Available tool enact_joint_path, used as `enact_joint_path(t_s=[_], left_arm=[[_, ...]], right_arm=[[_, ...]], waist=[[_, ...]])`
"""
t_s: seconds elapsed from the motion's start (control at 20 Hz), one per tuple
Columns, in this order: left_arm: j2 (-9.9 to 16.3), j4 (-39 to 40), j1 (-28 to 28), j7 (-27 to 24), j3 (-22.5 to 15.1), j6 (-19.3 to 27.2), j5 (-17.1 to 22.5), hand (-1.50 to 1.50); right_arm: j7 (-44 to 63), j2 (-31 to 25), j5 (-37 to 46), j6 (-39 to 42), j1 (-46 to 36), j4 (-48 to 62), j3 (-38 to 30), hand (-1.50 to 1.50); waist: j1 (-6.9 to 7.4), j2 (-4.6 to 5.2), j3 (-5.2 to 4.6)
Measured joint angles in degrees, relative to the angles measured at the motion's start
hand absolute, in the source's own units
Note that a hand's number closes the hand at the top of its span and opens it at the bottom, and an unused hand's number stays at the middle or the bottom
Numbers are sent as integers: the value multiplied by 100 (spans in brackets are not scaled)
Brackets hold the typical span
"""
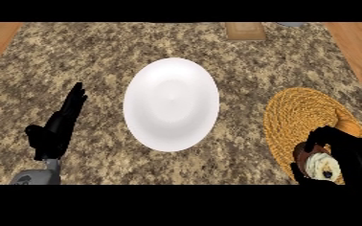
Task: Pick the cupcake from the placemat and place it in the plate
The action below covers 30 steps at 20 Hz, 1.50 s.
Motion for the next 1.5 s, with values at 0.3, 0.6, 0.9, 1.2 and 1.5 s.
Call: enact_joint_path(t_s=[0.3,0.6,0.9,1.2,1.5], left_arm=[[-68,-52,69,-43,-17,-28,-100,0],[-51,-181,114,45,69,-185,-99,0],[-140,-47,9,36,111,-253,-185,0],[-129,46,-7,-59,230,-357,-211,0],[-232,9,-60,8,219,-330,-311,0]], right_arm=[[172,123,314,-42,60,-1083,-265,150],[821,469,345,648,-785,-1504,-124,150],[1567,1158,644,1335,-2231,-1087,386,150],[1650,2079,895,1475,-3199,55,896,150],[1512,3093,1300,1131,-4034,1596,1152,150]], waist=[[57,13,1],[125,25,0],[167,34,-1],[187,41,0],[196,42,2]])
